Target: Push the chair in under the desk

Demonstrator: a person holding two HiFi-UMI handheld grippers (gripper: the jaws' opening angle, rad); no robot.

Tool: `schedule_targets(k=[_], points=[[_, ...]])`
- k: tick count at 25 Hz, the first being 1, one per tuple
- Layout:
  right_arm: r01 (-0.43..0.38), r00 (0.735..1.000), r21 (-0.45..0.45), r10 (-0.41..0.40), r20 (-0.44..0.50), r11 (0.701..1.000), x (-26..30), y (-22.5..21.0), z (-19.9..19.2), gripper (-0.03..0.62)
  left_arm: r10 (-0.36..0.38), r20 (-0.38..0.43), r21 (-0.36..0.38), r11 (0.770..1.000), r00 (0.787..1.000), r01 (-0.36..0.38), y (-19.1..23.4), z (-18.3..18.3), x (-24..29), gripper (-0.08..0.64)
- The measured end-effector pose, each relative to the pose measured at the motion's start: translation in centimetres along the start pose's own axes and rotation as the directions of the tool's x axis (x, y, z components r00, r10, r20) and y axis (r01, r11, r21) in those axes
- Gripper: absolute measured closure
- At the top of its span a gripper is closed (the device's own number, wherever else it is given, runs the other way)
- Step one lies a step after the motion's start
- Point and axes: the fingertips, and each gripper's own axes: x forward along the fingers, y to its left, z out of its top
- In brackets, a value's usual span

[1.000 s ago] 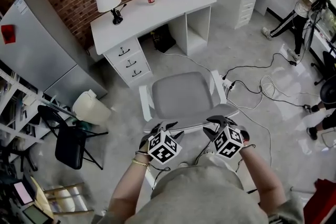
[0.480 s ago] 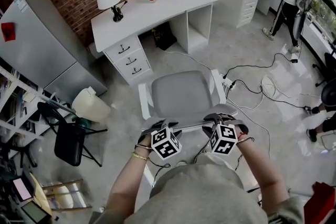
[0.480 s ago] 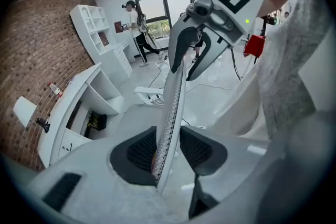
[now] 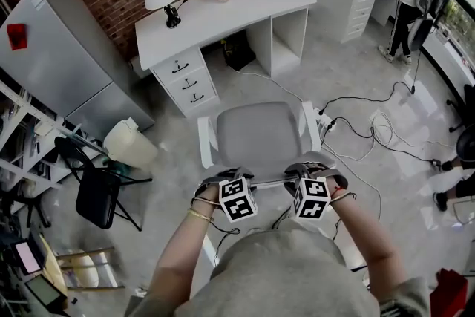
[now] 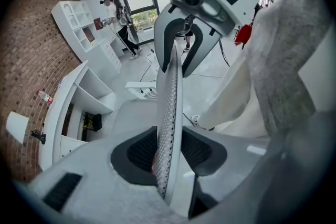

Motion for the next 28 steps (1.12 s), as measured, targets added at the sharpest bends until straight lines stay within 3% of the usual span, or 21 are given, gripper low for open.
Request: schedule_targets(k=[8, 15, 28], points=[[-0.048, 0.999, -0.044, 0.047, -0.018, 0.998, 1.7, 0.3, -0.5, 0.486, -0.019, -0.041, -0.005, 1.0, 0.999, 0.019, 0.1, -0.1, 2.2, 0.43], [-0.051, 0.999, -0.065, 0.05, -0.02, 0.997, 3.1, 0.0, -1.0, 0.486, 0.012, -0.069, 0.01, 1.0, 0.998, -0.011, 0.5, -0.1, 3.0, 0.448], [-0.066, 0.997, -0.151, 0.06, -0.047, 0.986, 3.9, 0.6, -1.4, 0.554, 0.01, -0.12, 0.039, 0.999, 0.993, -0.005, 0.2, -0.6, 3.6, 0.491]])
